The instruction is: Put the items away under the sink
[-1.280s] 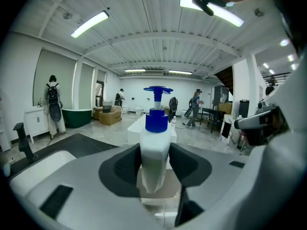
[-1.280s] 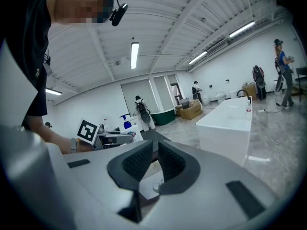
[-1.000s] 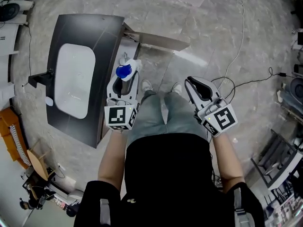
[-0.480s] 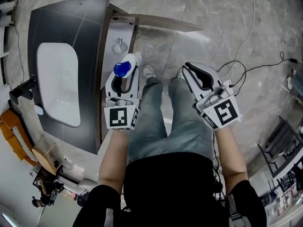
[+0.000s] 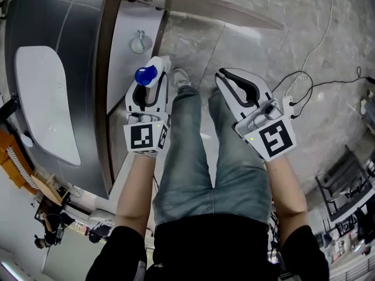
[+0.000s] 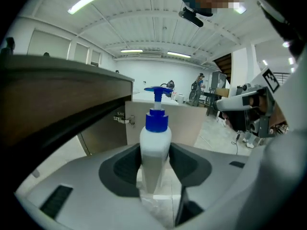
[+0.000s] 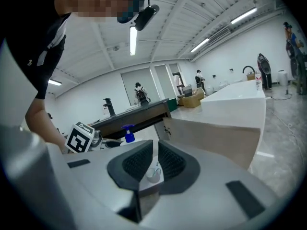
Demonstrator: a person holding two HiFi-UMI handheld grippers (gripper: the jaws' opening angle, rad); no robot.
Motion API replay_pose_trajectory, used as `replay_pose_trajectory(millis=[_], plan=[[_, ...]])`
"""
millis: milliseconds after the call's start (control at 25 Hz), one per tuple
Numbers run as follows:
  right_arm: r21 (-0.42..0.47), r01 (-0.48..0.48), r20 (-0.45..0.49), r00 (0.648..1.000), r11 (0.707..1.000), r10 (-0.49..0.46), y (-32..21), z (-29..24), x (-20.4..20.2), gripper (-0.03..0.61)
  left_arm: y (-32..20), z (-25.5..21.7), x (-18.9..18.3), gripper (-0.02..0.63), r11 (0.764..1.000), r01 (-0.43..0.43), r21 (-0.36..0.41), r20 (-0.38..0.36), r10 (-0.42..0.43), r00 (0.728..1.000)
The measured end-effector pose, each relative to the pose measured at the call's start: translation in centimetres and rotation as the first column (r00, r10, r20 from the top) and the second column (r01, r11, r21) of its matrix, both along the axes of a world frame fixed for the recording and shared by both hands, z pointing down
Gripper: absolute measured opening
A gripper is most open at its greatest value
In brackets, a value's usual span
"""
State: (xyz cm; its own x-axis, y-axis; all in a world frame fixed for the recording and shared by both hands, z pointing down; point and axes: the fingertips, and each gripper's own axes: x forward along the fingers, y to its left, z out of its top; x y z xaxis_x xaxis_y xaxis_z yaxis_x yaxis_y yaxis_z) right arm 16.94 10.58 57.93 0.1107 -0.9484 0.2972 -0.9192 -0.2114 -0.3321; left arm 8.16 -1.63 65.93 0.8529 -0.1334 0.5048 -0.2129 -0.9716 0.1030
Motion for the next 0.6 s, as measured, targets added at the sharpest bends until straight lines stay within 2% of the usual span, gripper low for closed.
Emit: replay_pose_trajectory(millis=[160, 320, 600], plan=[[-0.013, 0.052, -0.018, 0.998, 0.999, -0.053, -1.2, 3.5, -0.6, 0.052, -1.2, 4.3, -1.4, 0.198, 0.998, 0.057, 0.001, 0.023, -0.057, 0.998], [-0.011, 0.064, -0.018, 0.998, 0.998, -0.065, -1.8, 6.5, -0.2, 0.052, -2.0, 8.4, -3.0, 0.198, 0.989, 0.146, -0.027, 0.048, -0.145, 0.988], [0.001, 0.090, -0.027, 0.996, 0.996, -0.090, -3.8, 10.3, 0.6, 0.052, -4.6, 15.2, -5.9, 0.198, 0.945, 0.322, -0.052, 0.098, -0.316, 0.944]])
